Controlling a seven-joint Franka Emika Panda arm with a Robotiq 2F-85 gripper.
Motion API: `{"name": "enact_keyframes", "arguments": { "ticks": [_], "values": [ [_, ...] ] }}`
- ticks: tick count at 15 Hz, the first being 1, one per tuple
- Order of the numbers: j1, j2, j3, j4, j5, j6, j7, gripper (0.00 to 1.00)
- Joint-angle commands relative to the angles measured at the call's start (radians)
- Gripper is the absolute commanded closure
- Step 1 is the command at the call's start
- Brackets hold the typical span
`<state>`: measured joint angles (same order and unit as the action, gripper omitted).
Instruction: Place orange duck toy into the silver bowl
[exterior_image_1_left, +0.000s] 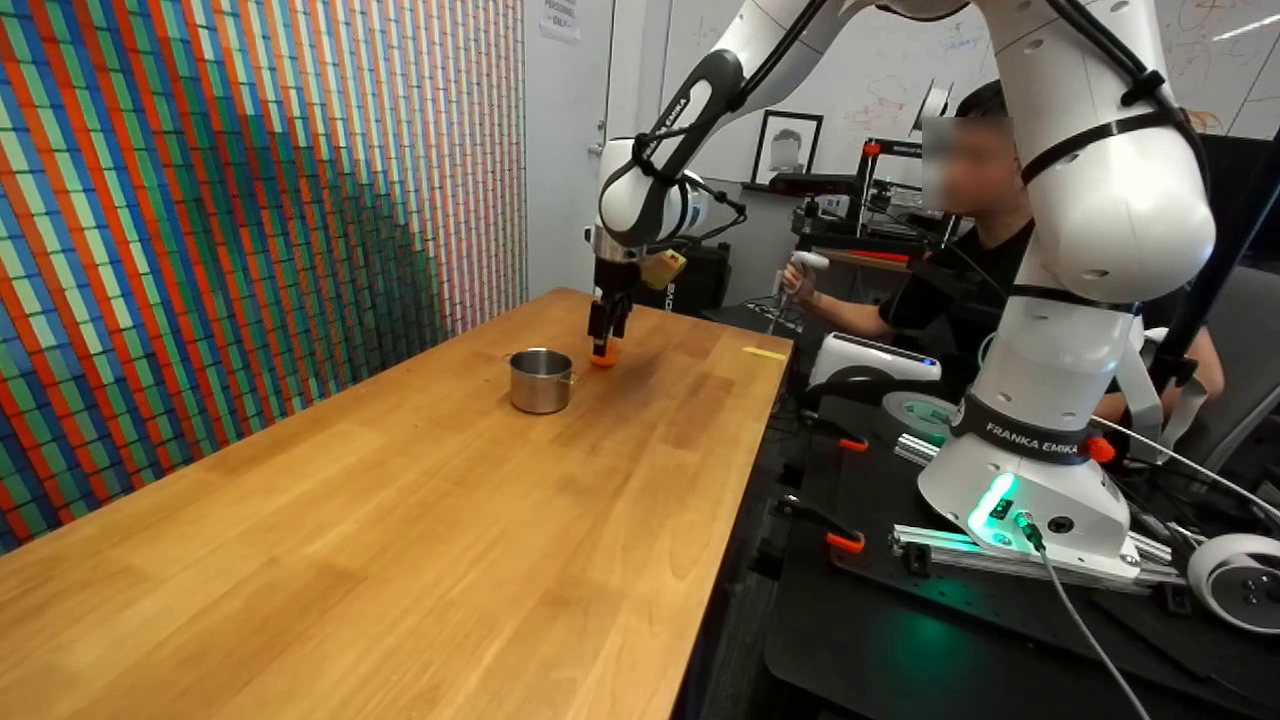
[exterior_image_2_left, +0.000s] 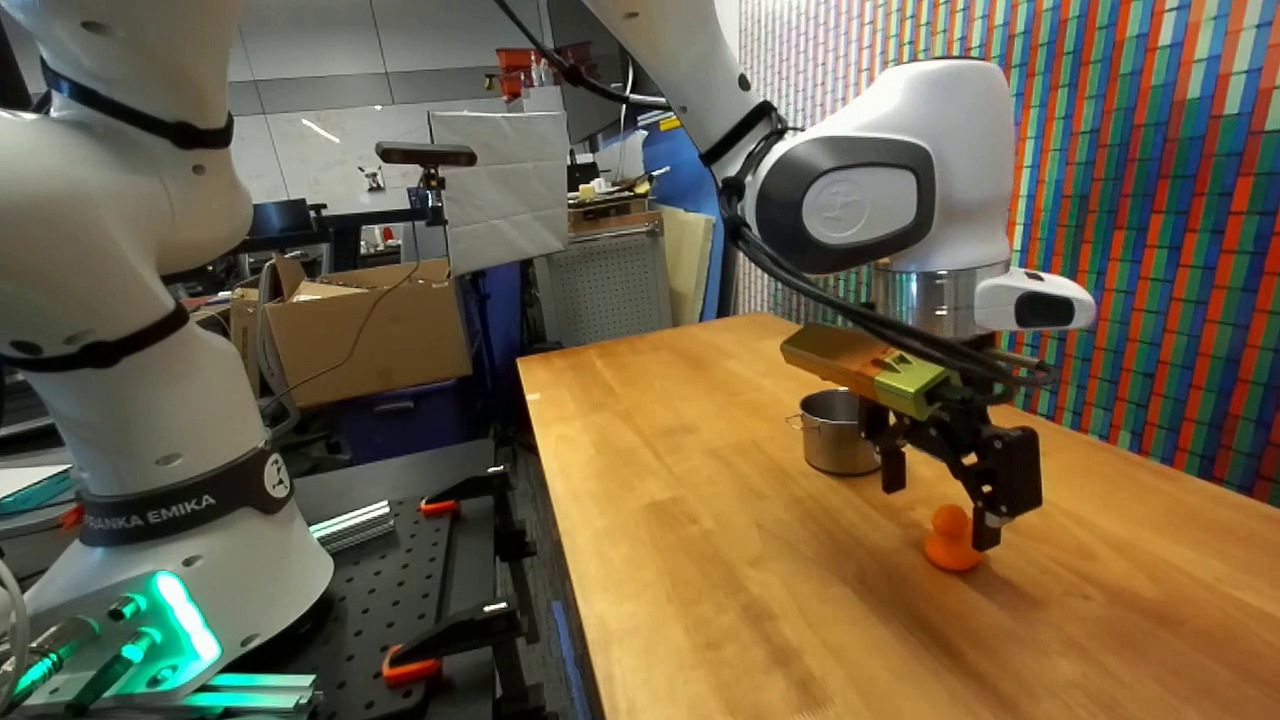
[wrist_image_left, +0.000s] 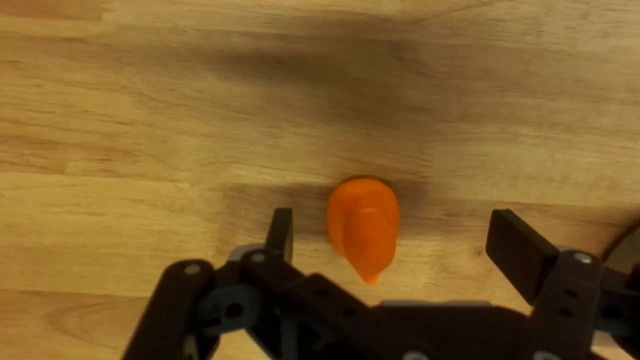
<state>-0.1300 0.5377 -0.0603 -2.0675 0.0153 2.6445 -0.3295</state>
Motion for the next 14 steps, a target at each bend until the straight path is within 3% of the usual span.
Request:
{"name": "enact_keyframes", "arguments": {
  "ticks": [1,8,14],
  "values": [
    [-0.038,0.078,0.02,0.066,-0.023,0.028,-0.004,0.27],
    [-0.065,0.103,0.038,0.102,-0.02,0.035,-0.005,0.82],
    [-0.094,-0.017,0.117,0.085,0.031,-0.129,-0.055,0.83]
  ]
}}
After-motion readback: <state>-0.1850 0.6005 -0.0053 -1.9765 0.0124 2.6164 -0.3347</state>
